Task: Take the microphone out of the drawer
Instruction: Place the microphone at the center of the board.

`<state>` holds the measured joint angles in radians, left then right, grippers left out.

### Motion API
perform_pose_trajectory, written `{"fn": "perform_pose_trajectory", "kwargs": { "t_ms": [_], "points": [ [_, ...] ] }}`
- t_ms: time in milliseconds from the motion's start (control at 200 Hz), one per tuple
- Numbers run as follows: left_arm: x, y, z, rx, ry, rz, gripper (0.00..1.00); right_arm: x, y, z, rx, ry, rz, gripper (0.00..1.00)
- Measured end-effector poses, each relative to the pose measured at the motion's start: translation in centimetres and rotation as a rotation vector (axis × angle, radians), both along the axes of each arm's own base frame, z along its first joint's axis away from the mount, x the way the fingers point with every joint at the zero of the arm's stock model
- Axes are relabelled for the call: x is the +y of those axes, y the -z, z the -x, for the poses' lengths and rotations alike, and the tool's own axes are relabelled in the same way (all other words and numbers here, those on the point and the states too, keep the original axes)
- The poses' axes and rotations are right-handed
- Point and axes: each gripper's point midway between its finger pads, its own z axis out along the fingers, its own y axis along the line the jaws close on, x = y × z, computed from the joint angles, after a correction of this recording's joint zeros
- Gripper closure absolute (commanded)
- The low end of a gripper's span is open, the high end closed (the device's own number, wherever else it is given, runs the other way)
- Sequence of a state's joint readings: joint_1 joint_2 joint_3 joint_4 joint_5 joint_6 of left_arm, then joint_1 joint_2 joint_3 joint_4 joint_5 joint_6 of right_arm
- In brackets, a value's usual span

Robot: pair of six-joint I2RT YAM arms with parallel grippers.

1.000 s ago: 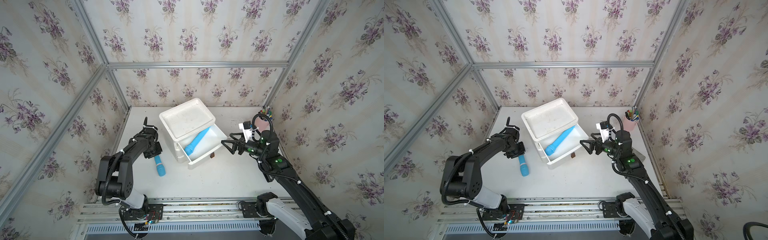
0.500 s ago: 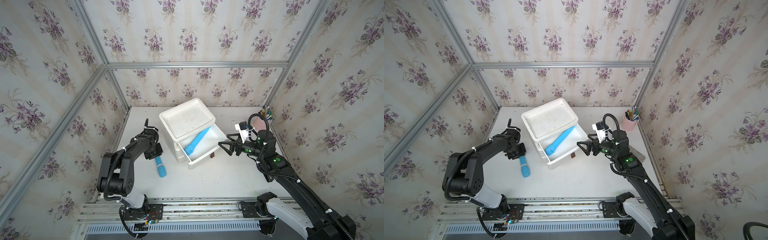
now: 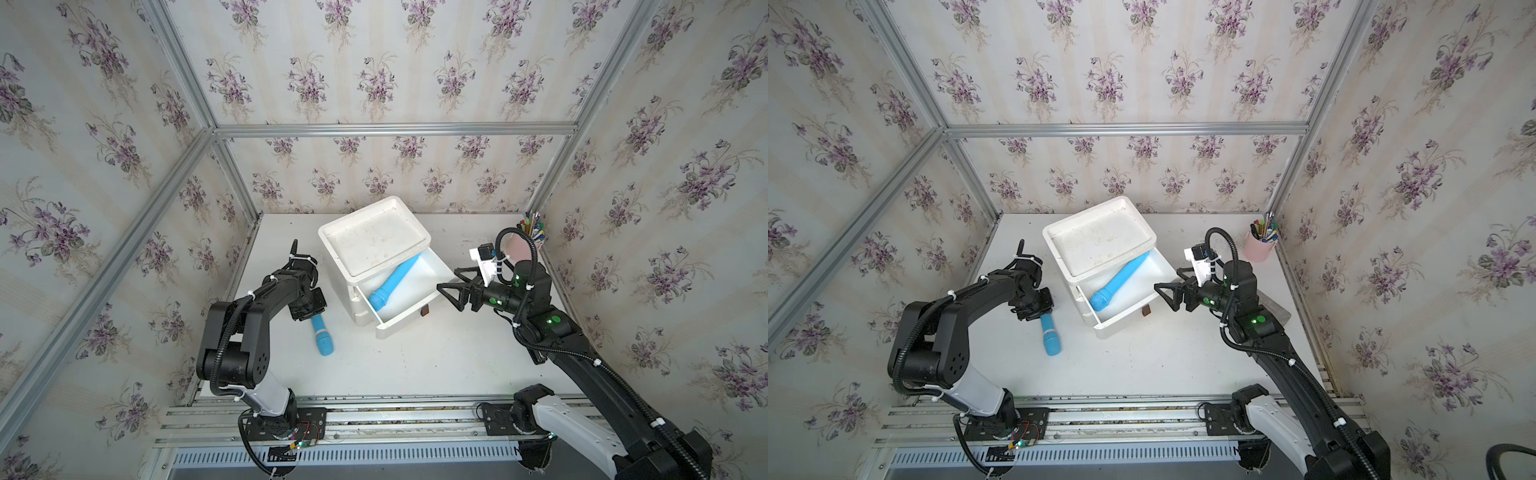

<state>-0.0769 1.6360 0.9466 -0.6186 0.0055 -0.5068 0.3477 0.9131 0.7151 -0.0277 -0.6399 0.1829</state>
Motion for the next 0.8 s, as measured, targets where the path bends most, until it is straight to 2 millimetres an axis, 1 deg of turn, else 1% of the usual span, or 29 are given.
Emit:
{"fn": "perform_pose_trajectory", "kwargs": {
  "t_ms": [70,135,240,330,410,455,485,500,564,699,734,799],
  "points": [
    [0.0,0.0,0.0,0.0,0.0,0.002,0.61,0.0,0.1,0.0,0.001,0.0,0.001,0.02],
    [-0.1,0.1,-0.1,0.002,0.0,0.006,0.6,0.0,0.3,0.1,0.006,0.0,0.002,0.01],
    [-0.1,0.6,0.1,0.016,-0.006,0.009,0.55,0.0,0.3,0.1,0.007,-0.001,0.002,0.02],
    [-0.1,0.7,0.2,0.016,-0.008,0.014,0.51,0.0,0.3,0.1,0.006,-0.002,0.002,0.01],
    [-0.1,0.8,0.3,0.018,-0.011,0.014,0.5,0.0,0.3,0.1,0.006,0.0,0.003,0.01],
    [0.0,0.7,0.3,0.016,-0.013,0.015,0.46,0.0,0.3,0.2,0.006,0.001,0.003,0.02],
    [0.1,0.6,0.3,0.012,-0.016,0.015,0.46,0.0,0.3,0.2,0.006,0.0,0.004,0.02],
    [0.1,0.5,0.2,0.01,-0.019,0.015,0.42,0.0,0.3,0.2,0.005,0.002,0.004,0.02],
    [0.2,0.1,0.1,-0.004,-0.022,0.017,0.37,-0.1,0.3,0.2,0.004,0.006,0.005,0.01],
    [0.1,-0.7,-0.1,-0.032,-0.025,0.025,0.2,-0.1,0.3,0.1,0.004,0.01,0.006,0.02],
    [0.1,-1.0,-0.2,-0.04,-0.027,0.027,0.18,-0.1,0.3,0.1,0.005,0.01,0.007,0.01],
    [0.1,-1.3,-0.4,-0.052,-0.031,0.03,0.16,-0.1,0.3,0.1,0.005,0.011,0.007,0.02]
  ]
}}
